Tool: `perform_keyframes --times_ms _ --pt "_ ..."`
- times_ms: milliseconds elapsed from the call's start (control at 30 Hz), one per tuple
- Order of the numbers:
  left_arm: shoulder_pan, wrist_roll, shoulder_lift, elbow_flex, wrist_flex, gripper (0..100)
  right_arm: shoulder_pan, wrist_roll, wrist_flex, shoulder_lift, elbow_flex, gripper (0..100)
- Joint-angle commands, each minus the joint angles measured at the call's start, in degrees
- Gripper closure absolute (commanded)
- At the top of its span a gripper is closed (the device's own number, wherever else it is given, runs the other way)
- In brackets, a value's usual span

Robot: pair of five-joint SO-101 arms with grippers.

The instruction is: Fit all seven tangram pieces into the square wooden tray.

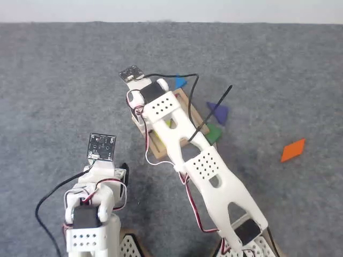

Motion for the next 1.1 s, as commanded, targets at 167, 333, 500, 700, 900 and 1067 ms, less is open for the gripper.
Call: perform_keyframes --times_ms 167,333,500,700,900,1067 --pt "0.2 -0.4 -1.6 -0.5 0.5 85 -0.7 -0.4 2.5 -4.0 -2.2 66.1" --pt "0.2 -0.4 -1.6 -0.5 0.5 85 -1.6 2.4 2.5 -5.6 1.1 66.3" --pt "0.2 -0.4 -1.6 -0.5 0.5 85 -4.9 3.5 2.5 -5.8 4.1 66.3" --pt "0.2 -0.4 -1.6 -0.5 0.5 85 -3.7 3.3 2.5 -9.9 4.6 66.3" --pt "0.2 -0.4 -1.6 -0.5 0.5 85 -3.1 3.6 2.7 -16.8 11.1 66.3" --pt "0.2 -0.4 -1.6 -0.5 0.5 85 -2.9 6.2 2.6 -27.0 20.6 66.3"
